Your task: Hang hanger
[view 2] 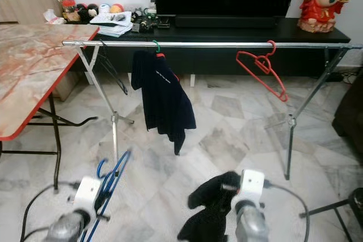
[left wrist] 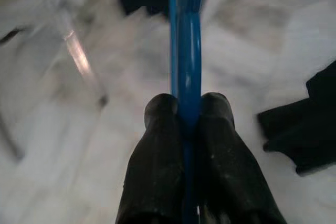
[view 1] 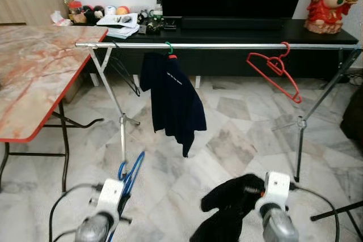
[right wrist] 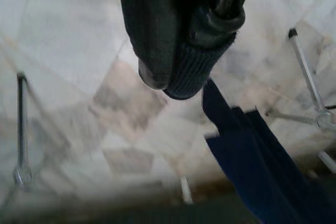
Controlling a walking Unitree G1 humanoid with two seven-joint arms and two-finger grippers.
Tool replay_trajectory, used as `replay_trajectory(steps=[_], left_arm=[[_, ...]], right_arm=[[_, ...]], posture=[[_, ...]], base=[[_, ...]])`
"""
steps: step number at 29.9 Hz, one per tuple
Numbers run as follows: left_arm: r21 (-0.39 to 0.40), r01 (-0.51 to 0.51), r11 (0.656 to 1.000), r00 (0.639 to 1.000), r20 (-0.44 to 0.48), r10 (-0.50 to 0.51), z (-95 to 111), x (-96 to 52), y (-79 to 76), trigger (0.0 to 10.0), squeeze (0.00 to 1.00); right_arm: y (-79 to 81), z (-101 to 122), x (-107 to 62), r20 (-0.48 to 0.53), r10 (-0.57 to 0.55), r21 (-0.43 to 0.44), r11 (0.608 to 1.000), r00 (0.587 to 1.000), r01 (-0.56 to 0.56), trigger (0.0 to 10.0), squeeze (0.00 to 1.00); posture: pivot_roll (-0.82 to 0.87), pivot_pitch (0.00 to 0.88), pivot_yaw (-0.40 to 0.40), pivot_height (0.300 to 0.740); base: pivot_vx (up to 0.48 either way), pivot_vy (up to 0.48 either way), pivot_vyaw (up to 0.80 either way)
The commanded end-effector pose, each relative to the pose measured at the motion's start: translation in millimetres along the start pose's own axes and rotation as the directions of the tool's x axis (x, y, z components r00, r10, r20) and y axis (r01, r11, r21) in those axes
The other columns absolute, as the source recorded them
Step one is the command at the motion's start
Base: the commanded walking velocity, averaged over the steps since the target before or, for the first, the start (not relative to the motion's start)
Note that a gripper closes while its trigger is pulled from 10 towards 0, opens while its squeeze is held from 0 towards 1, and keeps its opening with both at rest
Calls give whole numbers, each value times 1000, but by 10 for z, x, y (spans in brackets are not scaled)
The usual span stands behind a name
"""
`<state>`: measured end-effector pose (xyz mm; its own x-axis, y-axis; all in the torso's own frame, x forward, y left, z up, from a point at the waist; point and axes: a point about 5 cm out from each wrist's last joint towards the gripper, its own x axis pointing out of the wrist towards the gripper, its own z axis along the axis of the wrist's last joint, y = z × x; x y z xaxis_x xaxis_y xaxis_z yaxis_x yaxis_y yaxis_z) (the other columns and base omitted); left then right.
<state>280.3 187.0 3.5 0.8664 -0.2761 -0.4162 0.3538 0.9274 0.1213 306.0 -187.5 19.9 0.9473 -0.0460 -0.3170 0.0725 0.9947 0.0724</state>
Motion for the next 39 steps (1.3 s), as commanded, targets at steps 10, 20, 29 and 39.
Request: replay_trajectory(steps=[10, 20, 29, 39], left_arm=[[238, 647, 724, 762, -236, -603, 276, -71, -342, 10000, 0], [233, 733, 639, 677, -171, -715, 630, -115, -546, 10000, 0], [283, 600, 748, 797, -125, -591, 669, -28, -486, 10000, 0], [253, 536, 806, 838, -38, -545, 734, 28, -494, 10000, 0]], right_arm=[[113, 222, 127, 3, 71, -87, 994, 997, -71, 10000, 0], [188, 237, 140, 3, 87, -89, 992, 996, -86, 10000, 0], [178, 243, 136, 14, 85, -73, 994, 996, -83, 10000, 0], [187, 183, 93, 13, 114, -81, 990, 993, -112, 10000, 0]], posture=[[44, 22, -13, 740], [35, 11, -8, 740], [35, 0, -8, 740], [27, 5, -21, 740]], base=[[0, 0, 0], [0, 0, 0], [0, 0, 0], [0, 0, 0]])
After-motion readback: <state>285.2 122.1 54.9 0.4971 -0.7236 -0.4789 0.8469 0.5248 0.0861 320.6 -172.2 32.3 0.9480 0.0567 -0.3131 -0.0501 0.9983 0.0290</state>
